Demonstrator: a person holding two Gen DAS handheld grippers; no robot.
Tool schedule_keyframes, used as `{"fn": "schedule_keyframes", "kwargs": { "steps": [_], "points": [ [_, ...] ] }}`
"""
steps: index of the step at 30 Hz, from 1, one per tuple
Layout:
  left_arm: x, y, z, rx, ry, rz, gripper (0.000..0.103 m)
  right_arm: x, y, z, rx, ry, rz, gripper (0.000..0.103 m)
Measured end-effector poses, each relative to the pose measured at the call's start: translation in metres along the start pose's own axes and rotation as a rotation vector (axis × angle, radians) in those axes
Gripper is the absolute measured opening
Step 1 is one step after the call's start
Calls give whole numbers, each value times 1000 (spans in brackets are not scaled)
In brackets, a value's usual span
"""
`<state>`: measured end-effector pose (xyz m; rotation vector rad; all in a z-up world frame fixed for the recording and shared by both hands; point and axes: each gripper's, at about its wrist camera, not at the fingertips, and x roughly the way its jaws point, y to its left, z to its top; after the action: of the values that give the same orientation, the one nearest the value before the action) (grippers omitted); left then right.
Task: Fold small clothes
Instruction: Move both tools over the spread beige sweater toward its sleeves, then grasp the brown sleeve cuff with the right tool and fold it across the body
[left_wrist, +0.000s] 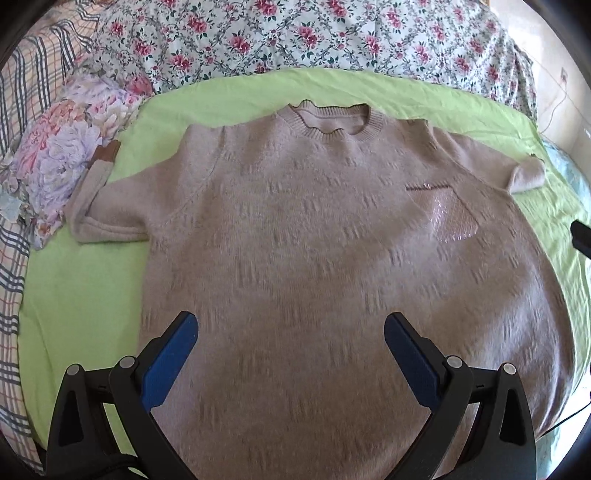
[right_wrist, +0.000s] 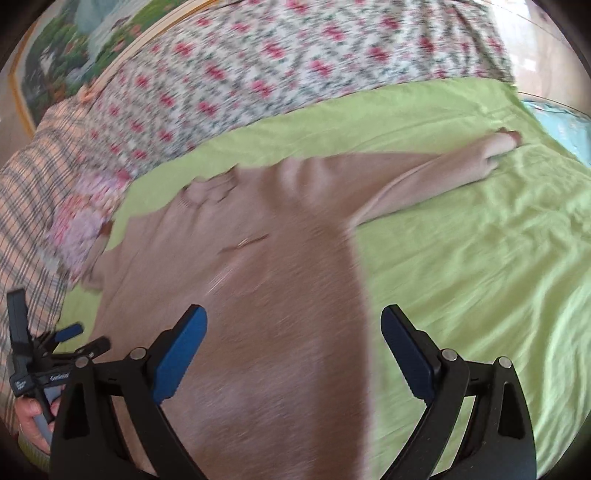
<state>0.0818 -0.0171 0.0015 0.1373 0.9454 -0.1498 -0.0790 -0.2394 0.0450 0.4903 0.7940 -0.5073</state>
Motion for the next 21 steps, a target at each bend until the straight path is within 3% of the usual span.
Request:
{"fn": "schedule_keyframes", "kwargs": {
  "steps": [5, 12, 17, 21],
  "points": [
    [13, -2, 14, 6, 23, -4, 101, 5, -49, 48, 37, -50, -83, 92],
    [35, -4, 29, 1, 58, -13, 101, 36, -132, 121, 137, -66, -215, 64],
    [51, -1, 36, 1, 83, -2, 101, 65, -189, 175, 209, -55, -311, 63],
    [68, 2, 37, -8, 120, 7, 101, 106, -232, 208, 255, 10, -399, 63]
  ]
}}
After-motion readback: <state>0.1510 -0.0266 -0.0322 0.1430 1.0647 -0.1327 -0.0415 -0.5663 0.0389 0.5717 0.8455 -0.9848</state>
